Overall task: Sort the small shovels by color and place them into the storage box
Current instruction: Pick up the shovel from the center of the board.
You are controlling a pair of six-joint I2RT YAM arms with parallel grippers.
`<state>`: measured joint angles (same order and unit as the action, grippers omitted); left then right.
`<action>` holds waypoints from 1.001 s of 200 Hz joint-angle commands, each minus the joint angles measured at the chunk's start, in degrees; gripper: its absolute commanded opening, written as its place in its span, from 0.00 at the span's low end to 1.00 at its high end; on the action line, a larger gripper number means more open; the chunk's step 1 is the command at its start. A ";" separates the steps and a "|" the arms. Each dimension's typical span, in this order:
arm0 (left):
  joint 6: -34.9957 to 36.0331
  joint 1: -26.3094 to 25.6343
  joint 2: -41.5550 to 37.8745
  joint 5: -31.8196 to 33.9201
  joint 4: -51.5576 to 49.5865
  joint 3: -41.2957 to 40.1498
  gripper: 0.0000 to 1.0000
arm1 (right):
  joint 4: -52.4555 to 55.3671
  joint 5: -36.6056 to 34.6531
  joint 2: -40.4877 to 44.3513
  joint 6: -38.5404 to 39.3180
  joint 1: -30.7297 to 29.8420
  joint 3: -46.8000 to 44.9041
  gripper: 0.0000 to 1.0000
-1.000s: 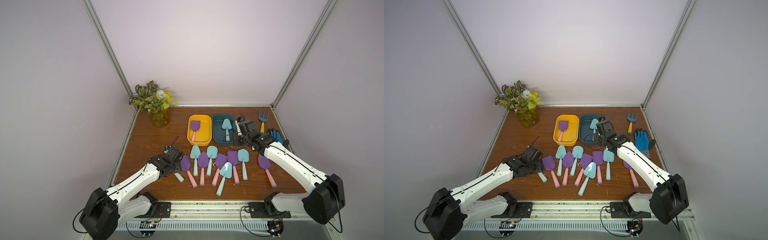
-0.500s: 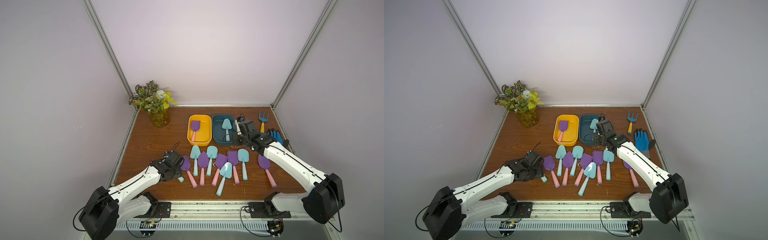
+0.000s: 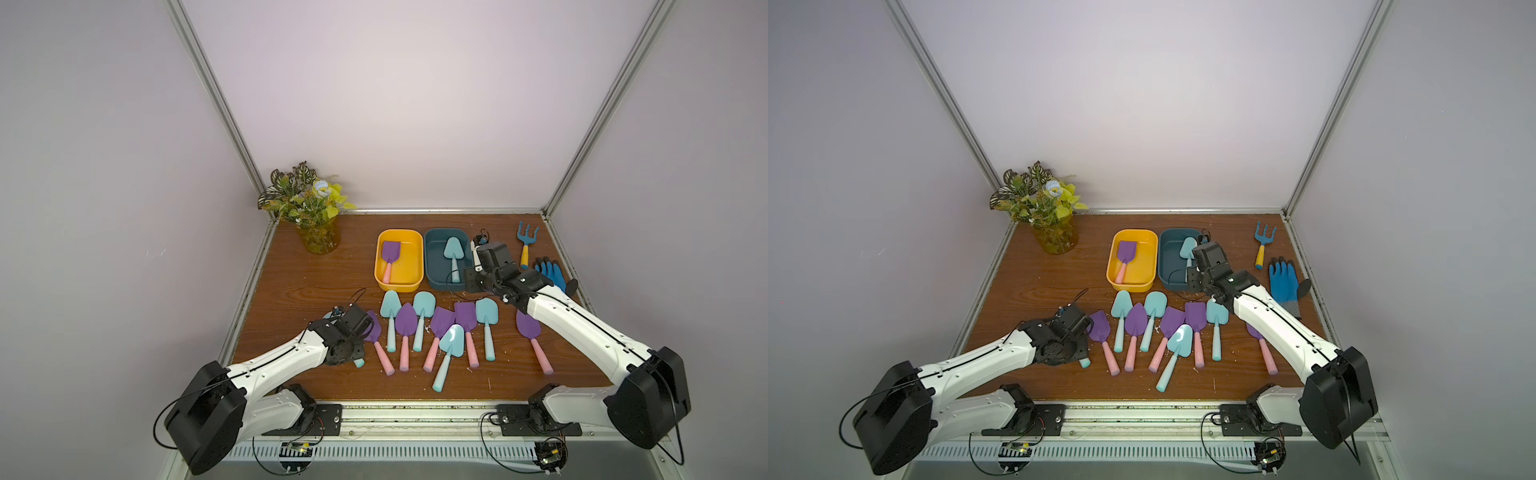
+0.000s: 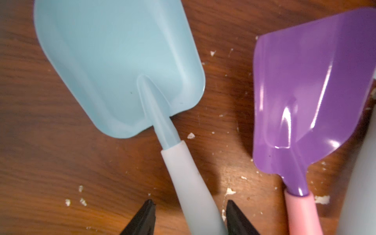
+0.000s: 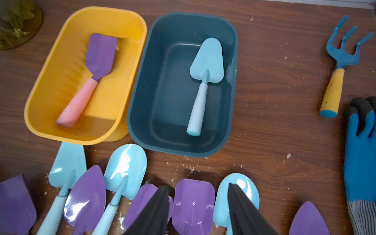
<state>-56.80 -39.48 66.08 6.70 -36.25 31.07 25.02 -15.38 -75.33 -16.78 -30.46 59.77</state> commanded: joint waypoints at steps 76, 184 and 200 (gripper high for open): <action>-0.99 -0.65 2.47 2.43 -1.10 -0.40 0.52 | -2.47 -2.77 1.68 0.31 -0.04 -1.58 0.53; 0.45 -0.64 6.21 3.11 -1.15 2.46 0.24 | -4.09 -3.61 1.60 -0.17 0.03 -2.66 0.52; 0.80 -0.63 5.45 2.79 -2.51 3.53 0.19 | -4.13 -3.53 1.54 -0.10 -0.03 -2.68 0.52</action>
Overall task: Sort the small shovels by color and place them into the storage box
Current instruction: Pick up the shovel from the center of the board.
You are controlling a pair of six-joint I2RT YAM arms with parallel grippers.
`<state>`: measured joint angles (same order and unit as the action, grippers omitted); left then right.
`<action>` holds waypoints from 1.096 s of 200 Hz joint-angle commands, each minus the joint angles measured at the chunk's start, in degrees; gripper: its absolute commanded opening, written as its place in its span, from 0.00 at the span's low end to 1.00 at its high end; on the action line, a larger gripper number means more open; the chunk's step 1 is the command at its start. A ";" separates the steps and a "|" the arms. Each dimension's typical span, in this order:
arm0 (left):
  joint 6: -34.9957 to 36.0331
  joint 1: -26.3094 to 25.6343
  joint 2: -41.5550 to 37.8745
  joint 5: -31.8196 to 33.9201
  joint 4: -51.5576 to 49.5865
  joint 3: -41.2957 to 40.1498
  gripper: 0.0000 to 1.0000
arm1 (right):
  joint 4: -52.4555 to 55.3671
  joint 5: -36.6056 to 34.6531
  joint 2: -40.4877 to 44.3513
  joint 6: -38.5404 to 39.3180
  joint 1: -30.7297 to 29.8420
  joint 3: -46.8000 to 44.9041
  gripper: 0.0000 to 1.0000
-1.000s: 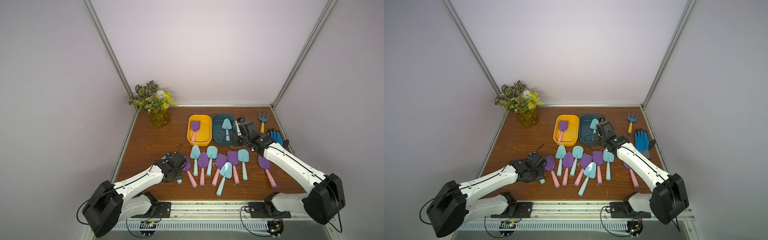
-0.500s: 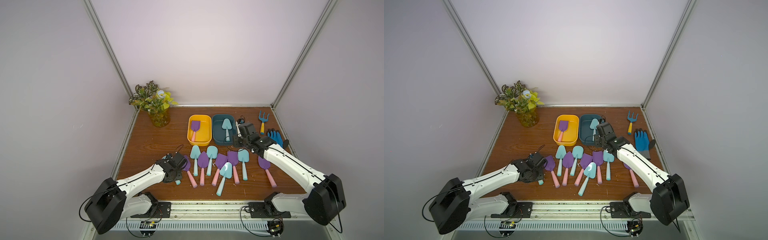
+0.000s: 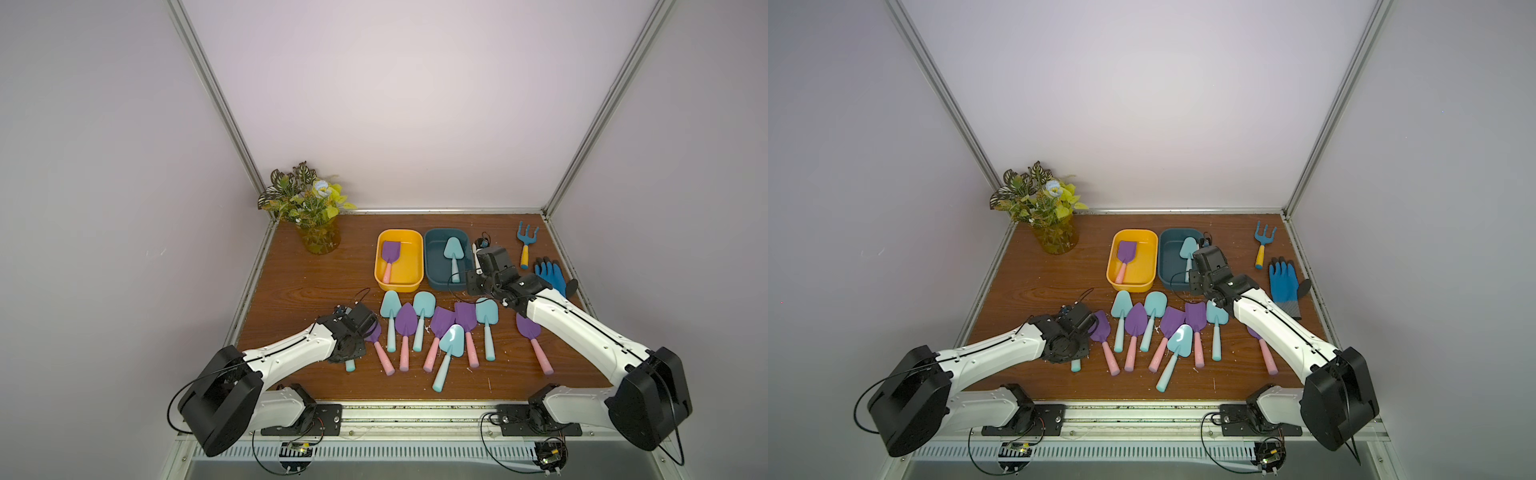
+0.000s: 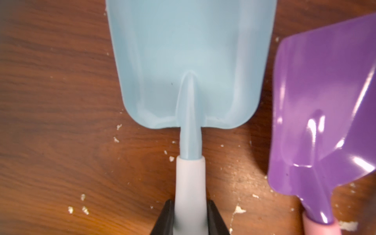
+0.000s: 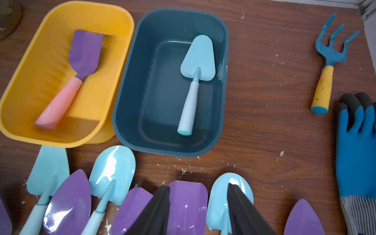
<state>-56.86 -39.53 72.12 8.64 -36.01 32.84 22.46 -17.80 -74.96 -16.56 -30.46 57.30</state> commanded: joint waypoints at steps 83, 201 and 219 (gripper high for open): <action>5.81 -0.59 -3.96 3.46 -13.69 18.48 0.09 | -2.02 -0.83 1.59 -0.21 -0.01 -0.69 0.52; 18.15 -5.75 25.52 5.27 -14.51 60.53 0.08 | 2.17 -5.44 9.74 -4.04 4.86 -4.09 0.52; 19.79 -7.50 33.49 3.43 -14.51 69.67 0.08 | 3.63 -3.62 10.09 -3.93 6.81 -4.00 0.52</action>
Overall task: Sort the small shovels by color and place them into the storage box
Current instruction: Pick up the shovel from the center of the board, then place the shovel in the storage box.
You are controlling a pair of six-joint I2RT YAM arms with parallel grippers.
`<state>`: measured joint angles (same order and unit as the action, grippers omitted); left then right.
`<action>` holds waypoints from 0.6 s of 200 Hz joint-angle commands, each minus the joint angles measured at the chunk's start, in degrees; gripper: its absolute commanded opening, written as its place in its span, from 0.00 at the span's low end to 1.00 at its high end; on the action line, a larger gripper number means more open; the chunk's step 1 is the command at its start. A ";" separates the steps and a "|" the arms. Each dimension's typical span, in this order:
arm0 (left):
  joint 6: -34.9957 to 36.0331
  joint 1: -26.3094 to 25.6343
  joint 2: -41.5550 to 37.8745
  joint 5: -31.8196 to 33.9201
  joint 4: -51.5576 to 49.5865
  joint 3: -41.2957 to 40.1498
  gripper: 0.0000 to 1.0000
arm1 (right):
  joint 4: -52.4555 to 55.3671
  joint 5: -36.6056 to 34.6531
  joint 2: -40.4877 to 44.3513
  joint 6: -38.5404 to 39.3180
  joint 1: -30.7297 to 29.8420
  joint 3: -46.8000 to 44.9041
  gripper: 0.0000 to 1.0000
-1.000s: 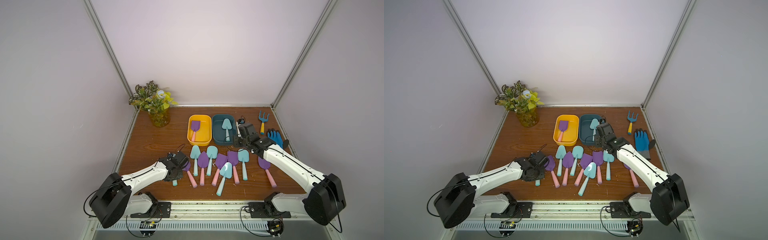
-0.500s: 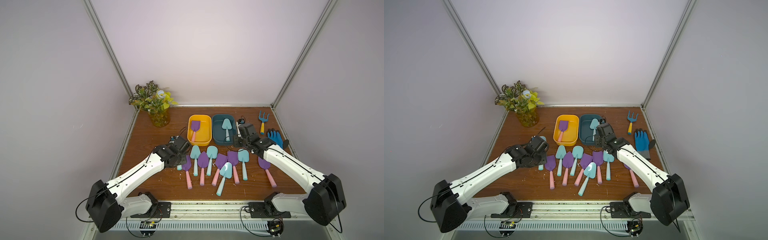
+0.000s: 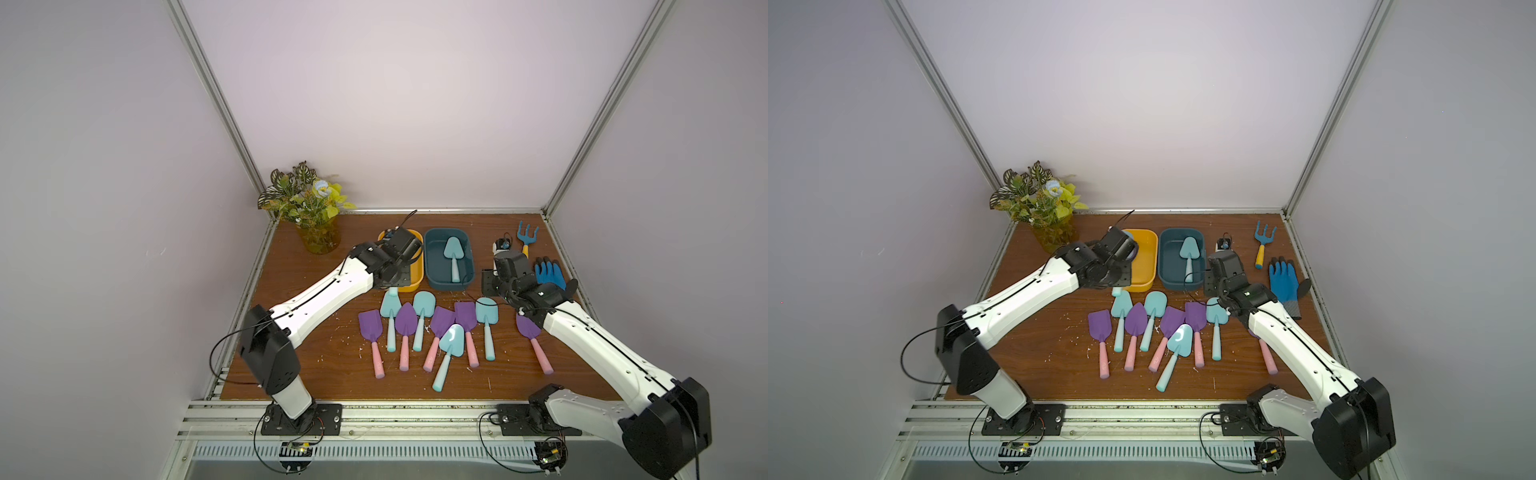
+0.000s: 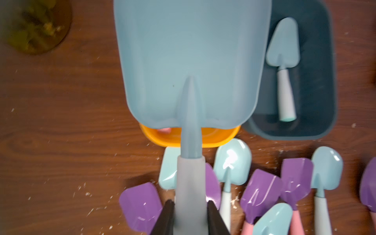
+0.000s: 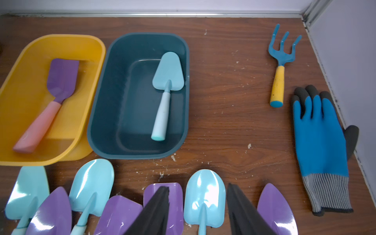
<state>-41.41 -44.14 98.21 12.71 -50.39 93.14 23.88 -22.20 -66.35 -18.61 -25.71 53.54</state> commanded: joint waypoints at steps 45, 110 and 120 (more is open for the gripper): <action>5.66 -3.50 24.40 -5.03 -0.17 28.86 0.08 | 3.02 2.40 3.48 -2.27 3.30 -1.26 0.52; 4.36 -3.50 37.83 -5.16 -0.15 43.14 0.07 | 2.85 4.97 3.94 -1.90 3.65 -0.85 0.52; 4.15 -3.40 39.17 -4.89 -0.14 43.66 0.07 | 2.75 5.00 3.94 -1.95 3.68 -0.91 0.52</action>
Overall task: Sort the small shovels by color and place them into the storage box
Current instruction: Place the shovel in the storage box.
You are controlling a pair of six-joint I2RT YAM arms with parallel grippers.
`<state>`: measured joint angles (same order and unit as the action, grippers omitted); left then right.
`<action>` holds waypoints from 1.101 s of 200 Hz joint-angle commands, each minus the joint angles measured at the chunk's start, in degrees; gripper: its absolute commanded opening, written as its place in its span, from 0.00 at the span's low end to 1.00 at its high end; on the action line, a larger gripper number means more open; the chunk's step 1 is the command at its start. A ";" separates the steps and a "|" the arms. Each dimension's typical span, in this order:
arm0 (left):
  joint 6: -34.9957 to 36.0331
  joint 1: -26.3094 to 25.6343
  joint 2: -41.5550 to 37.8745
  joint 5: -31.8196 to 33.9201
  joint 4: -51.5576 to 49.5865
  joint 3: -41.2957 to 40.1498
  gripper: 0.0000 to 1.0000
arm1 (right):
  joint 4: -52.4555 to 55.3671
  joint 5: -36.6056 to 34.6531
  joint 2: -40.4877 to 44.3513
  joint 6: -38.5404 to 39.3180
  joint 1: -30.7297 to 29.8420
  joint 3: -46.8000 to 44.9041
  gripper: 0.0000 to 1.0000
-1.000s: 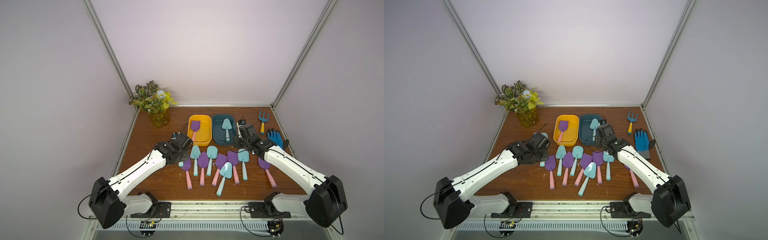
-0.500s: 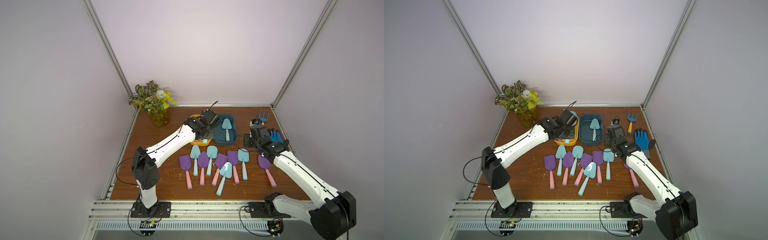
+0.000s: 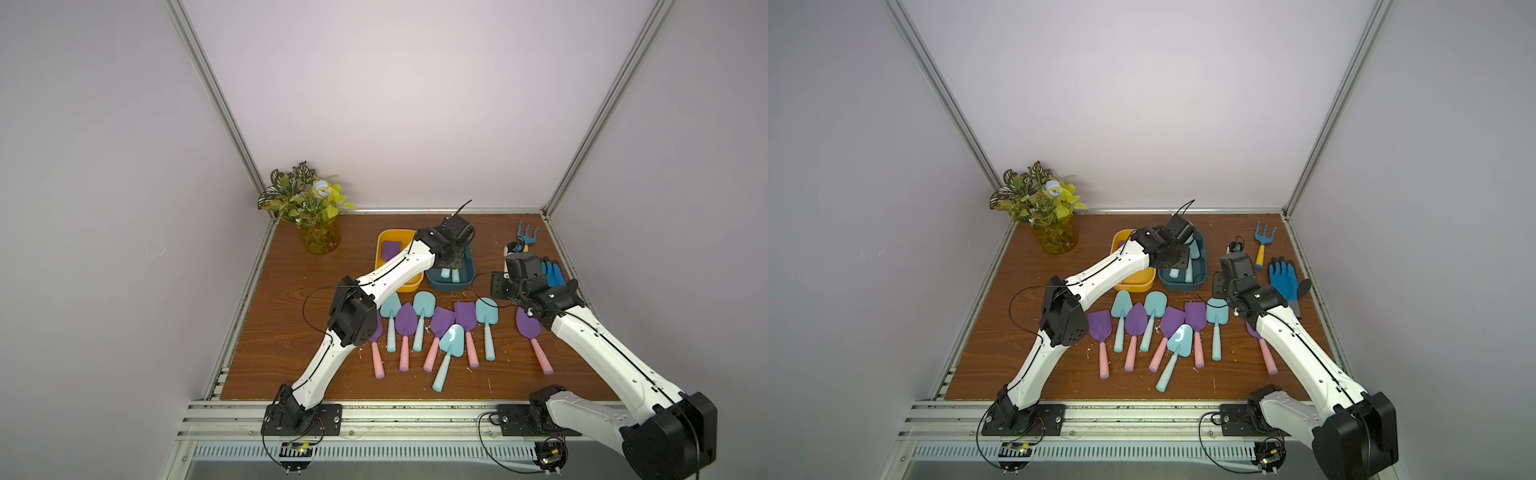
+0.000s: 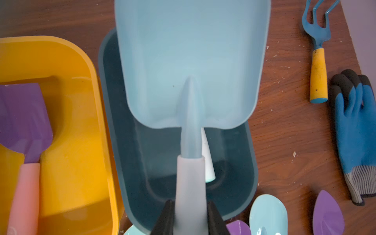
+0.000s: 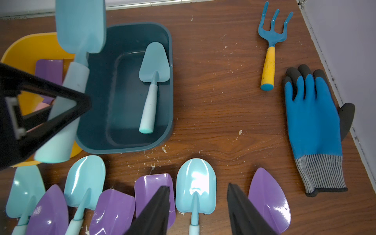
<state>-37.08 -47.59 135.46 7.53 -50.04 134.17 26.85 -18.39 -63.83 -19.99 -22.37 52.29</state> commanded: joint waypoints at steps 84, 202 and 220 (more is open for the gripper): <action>-2.45 2.90 10.62 1.62 -0.41 9.28 0.07 | -2.18 2.17 0.56 -0.42 0.40 -2.33 0.52; -1.42 5.14 14.71 -1.70 1.12 10.14 0.09 | -5.48 3.50 -2.45 -0.49 0.53 -4.47 0.52; -1.59 5.14 15.09 -2.50 1.52 10.31 0.09 | -5.49 3.40 -2.60 -0.46 0.57 -4.57 0.52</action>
<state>-38.98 -42.68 149.51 6.39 -49.71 142.67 22.87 -15.57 -66.37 -19.99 -22.00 48.05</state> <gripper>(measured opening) 0.261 0.516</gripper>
